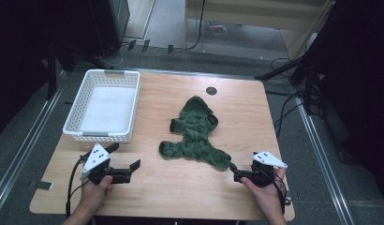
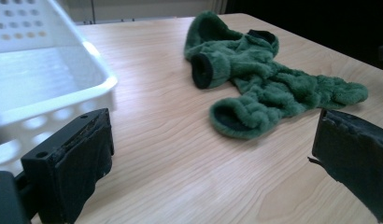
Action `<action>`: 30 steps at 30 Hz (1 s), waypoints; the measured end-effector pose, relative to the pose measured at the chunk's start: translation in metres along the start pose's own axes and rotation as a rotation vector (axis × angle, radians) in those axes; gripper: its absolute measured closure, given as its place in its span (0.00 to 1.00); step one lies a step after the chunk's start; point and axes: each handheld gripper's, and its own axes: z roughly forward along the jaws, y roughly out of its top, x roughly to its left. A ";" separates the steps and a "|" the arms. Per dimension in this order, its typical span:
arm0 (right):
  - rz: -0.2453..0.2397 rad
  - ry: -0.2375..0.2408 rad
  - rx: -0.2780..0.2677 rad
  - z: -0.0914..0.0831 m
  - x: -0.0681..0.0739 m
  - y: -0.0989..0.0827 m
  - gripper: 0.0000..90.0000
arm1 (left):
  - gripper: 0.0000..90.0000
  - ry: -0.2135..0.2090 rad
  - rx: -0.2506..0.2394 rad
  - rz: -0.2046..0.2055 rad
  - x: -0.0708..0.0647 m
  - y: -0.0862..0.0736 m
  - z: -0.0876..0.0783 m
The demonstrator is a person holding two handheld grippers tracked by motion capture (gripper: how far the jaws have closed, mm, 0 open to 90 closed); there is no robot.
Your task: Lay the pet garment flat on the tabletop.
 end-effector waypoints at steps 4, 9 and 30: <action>0.025 -0.032 -0.011 -0.010 -0.012 -0.010 0.00 | 0.00 0.042 -0.024 -0.027 0.019 -0.009 -0.023; 0.046 -0.074 -0.009 -0.023 -0.028 -0.025 0.00 | 0.00 0.125 -0.013 -0.049 0.046 -0.021 -0.047; 0.062 -0.103 -0.004 -0.039 -0.052 -0.056 0.00 | 0.00 0.305 0.043 -0.160 0.106 -0.048 -0.084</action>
